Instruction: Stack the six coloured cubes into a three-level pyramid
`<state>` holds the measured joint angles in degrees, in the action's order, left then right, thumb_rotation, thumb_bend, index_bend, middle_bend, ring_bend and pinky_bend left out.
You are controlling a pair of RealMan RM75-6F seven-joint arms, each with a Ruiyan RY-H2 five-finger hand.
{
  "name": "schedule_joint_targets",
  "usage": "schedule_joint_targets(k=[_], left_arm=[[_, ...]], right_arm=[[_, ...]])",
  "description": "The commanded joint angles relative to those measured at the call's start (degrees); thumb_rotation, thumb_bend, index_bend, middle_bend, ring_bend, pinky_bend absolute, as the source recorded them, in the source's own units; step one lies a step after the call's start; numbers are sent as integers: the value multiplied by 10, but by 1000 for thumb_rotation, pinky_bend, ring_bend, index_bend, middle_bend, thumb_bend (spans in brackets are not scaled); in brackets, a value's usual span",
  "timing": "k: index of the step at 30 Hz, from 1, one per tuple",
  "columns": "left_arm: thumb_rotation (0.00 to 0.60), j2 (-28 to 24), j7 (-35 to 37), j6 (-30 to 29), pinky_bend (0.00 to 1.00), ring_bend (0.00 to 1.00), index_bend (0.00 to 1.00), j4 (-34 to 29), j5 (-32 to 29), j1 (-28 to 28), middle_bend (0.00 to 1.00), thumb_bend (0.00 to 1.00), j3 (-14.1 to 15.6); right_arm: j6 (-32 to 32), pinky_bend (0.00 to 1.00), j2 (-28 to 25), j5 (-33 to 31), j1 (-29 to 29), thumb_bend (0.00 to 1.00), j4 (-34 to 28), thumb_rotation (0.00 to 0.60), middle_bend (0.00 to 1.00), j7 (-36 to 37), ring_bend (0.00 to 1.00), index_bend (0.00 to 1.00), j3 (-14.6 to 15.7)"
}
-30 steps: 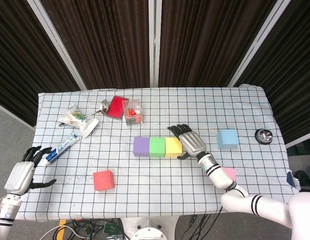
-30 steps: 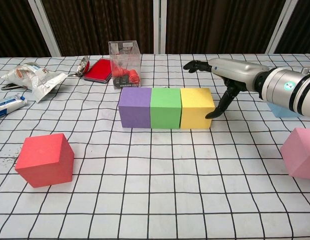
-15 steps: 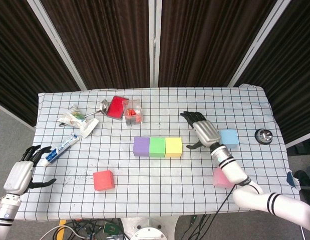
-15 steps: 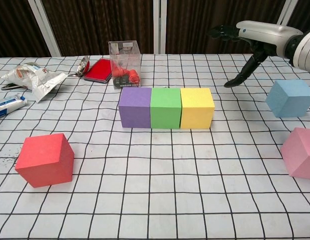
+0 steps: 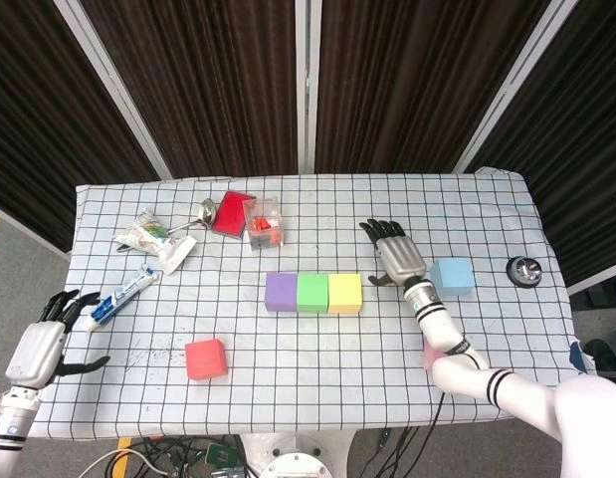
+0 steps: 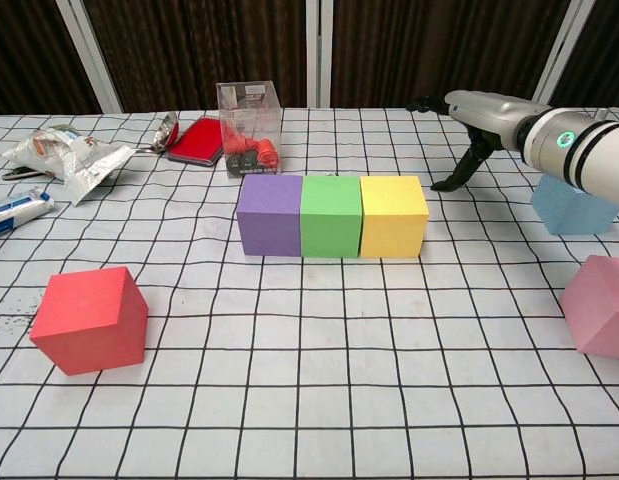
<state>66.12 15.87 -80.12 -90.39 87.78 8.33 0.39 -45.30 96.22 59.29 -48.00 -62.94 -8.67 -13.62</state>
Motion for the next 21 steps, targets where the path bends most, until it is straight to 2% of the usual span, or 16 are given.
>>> schedule_joint_targets(k=[1, 13, 21], left_arm=[[600, 0, -2, 0, 53, 58, 141, 2, -2, 0, 216, 0, -1], [600, 0, -4, 7, 53, 58, 141, 2, -2, 2, 216, 0, 0], [600, -1, -5, 7, 53, 58, 141, -2, -1, 3, 216, 0, 0]], right_arm=[[4, 0, 12, 2, -7, 134, 11, 600, 16, 6, 0, 0, -4], [5, 0, 32, 12, -13, 131, 25, 600, 17, 13, 0, 0, -8], [-2, 0, 19, 14, -2, 132, 11, 600, 16, 15, 0, 0, -8]])
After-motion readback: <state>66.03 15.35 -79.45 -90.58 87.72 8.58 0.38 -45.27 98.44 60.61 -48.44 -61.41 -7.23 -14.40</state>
